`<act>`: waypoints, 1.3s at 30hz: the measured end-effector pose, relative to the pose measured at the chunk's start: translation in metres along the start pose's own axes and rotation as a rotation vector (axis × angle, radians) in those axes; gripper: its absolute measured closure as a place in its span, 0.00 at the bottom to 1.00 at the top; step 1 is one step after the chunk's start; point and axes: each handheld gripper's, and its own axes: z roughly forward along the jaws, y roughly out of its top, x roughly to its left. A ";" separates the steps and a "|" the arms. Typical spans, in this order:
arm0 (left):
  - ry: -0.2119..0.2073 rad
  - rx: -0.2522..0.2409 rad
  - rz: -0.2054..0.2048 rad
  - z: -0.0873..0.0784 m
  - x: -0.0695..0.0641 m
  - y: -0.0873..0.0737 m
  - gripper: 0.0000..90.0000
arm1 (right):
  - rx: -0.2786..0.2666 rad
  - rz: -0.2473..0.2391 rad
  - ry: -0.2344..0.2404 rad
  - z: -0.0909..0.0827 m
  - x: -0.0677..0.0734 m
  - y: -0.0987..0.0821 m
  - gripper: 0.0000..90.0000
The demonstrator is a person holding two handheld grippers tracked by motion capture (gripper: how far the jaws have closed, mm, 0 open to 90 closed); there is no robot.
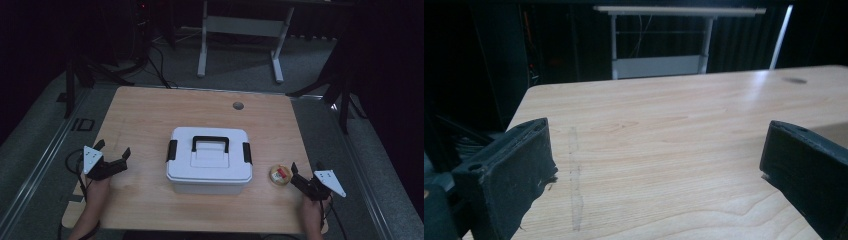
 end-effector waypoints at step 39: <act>-0.249 0.714 0.220 0.007 0.028 0.039 0.00 | 0.031 -0.018 0.075 0.002 0.001 -0.001 0.12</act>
